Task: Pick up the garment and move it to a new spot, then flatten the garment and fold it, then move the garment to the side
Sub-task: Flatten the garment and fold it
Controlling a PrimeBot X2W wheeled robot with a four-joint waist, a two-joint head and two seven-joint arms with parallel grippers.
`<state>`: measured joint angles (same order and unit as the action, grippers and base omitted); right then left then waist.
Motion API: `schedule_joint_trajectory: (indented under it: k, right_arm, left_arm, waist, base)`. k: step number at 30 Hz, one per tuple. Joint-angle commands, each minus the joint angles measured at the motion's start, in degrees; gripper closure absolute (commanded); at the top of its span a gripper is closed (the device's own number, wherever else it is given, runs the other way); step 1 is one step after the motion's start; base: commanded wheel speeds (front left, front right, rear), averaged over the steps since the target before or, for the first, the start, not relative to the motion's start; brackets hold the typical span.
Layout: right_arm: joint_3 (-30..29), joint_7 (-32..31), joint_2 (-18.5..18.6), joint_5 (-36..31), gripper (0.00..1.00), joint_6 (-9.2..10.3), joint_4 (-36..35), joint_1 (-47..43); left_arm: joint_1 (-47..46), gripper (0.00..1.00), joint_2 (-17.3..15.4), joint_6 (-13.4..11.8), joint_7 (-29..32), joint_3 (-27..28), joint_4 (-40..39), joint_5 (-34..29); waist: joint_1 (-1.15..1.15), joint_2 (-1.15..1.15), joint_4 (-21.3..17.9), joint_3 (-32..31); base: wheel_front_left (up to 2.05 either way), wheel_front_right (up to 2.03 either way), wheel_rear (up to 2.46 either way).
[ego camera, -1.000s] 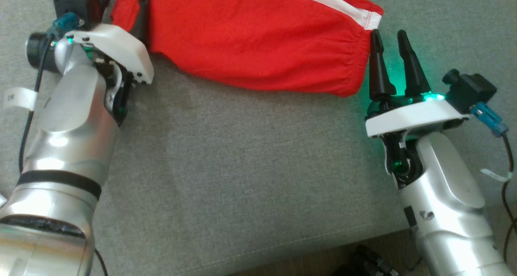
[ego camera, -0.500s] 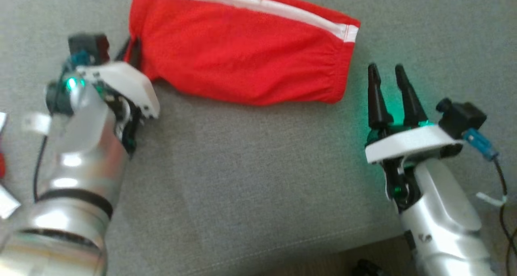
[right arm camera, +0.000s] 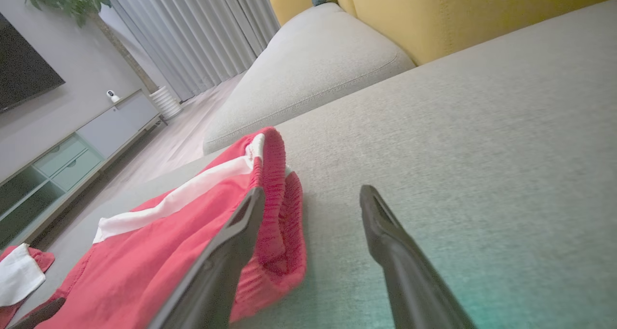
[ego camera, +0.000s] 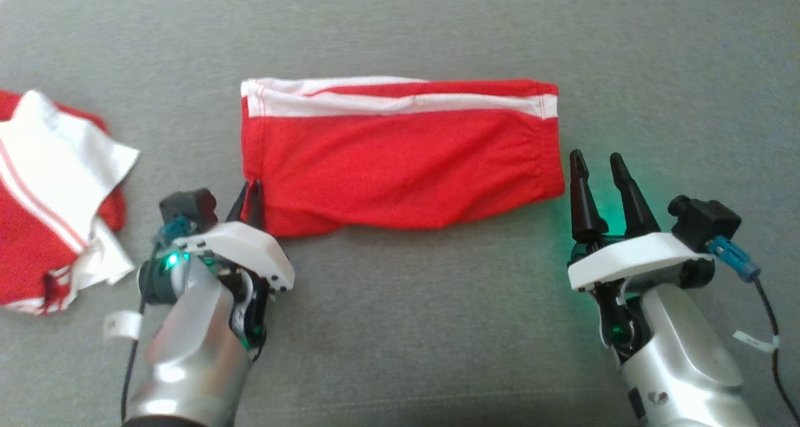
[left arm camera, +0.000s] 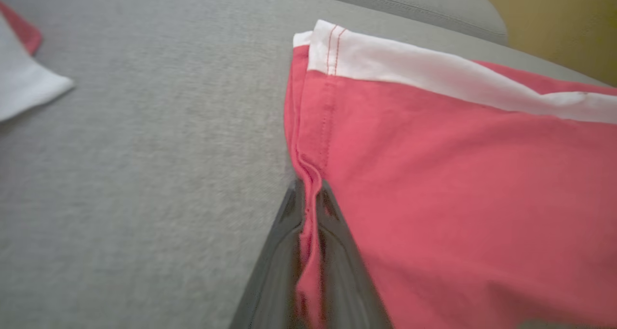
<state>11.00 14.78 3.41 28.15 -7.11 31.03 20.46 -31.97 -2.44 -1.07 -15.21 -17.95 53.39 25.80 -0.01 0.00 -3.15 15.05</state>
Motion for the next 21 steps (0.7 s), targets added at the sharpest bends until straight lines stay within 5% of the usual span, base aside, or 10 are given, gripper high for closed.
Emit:
schedule_joint_trajectory:
  k: [1, 2, 14, 15, 17, 21]
  right_arm:
    - [1.13, 0.22, -0.53, -0.53, 0.0, -0.37, -0.75, 0.55]
    - [1.18, 0.22, -0.53, -0.32, 0.0, -0.37, -0.27, 0.79]
    - [2.38, 0.22, -0.53, 3.94, 0.02, -0.37, 11.99, 4.41]
    - [3.15, 0.22, -0.53, 4.42, 0.25, -0.37, 13.57, 4.75]
    - [4.28, 0.22, -0.53, 5.4, 1.0, -0.37, 16.28, 5.27]
    - [5.46, 0.22, -0.53, 7.76, 1.0, -0.37, 18.04, 6.0]
  left_arm:
    - [1.24, 0.55, -1.23, -1.24, 0.22, 1.75, -1.71, -0.92]
    - [1.82, 0.0, -1.12, -1.51, 0.22, 1.71, -2.68, -1.45]
    - [5.17, 0.0, -0.47, -2.17, 0.22, 0.16, -11.56, -5.04]
    - [5.4, 0.0, -0.46, -2.13, 0.22, -0.12, -11.8, -4.74]
    - [5.72, 0.0, -0.45, -2.47, 0.22, -0.37, -12.21, -4.48]
    - [6.28, 0.0, -0.45, -3.07, 0.22, -0.13, -12.77, -4.7]
  waist:
    - [0.01, 0.0, 2.6, -1.12]
    - [0.01, 0.0, 3.16, -1.11]
    - [0.01, 0.0, 7.8, 0.19]
    - [0.01, 0.0, 8.05, 0.19]
    - [0.01, 0.0, 8.19, 0.09]
    - [0.01, 0.0, 7.64, -0.13]
  base:
    - [0.0, 0.0, 0.0]
    - [0.0, 0.0, 0.0]
    - [0.0, 0.0, 0.0]
    - [0.0, 0.0, 0.0]
    - [0.0, 0.0, 0.0]
    - [0.0, 0.0, 0.0]
